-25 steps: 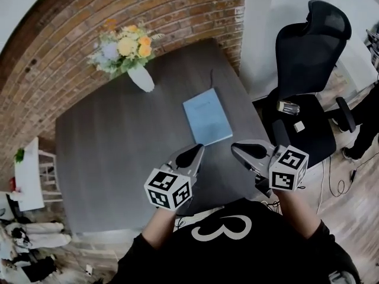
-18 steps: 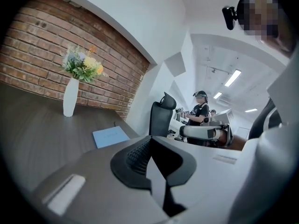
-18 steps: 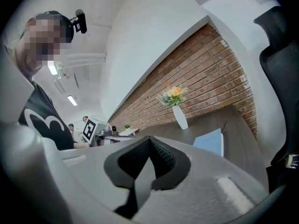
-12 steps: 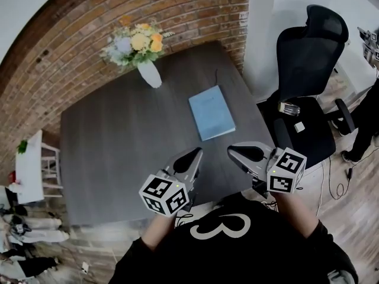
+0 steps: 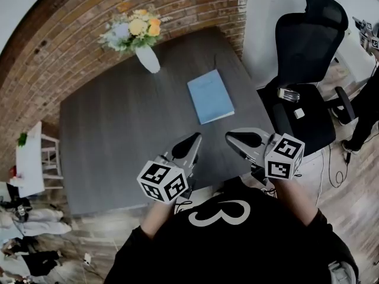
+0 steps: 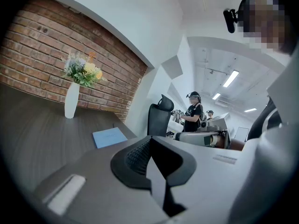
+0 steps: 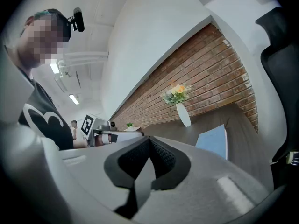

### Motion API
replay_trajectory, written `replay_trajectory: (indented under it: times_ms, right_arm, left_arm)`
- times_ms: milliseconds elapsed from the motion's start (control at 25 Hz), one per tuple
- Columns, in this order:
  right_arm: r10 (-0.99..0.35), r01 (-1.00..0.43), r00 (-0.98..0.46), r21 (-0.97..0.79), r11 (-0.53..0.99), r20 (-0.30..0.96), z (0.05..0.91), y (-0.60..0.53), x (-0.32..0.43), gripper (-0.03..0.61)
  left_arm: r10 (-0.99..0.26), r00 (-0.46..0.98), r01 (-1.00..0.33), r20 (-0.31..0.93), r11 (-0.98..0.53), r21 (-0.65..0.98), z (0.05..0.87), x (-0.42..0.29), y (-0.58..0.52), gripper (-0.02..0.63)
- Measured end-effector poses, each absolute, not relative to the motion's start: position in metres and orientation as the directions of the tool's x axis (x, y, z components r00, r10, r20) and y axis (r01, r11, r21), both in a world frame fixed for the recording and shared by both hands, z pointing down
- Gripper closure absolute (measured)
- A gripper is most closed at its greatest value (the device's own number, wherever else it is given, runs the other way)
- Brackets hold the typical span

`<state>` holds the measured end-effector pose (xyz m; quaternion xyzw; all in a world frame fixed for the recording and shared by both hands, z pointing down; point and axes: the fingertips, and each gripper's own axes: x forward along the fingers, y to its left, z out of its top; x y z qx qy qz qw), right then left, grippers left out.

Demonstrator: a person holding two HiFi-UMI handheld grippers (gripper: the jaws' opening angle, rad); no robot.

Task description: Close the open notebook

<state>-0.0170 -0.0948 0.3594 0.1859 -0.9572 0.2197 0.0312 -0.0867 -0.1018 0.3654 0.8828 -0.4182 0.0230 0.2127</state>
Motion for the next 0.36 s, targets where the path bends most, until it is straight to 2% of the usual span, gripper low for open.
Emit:
replay_trajectory:
  times_ms: [360]
  right_arm:
    - [-0.352,-0.378,-0.925,-0.407,0.832,0.140,0.3590,-0.0984,-0.0162,0.577]
  left_arm:
    - [-0.722,0.655,-0.744,0.222,-0.564,0.358,0.3644,-0.0867,-0.1039,0.600]
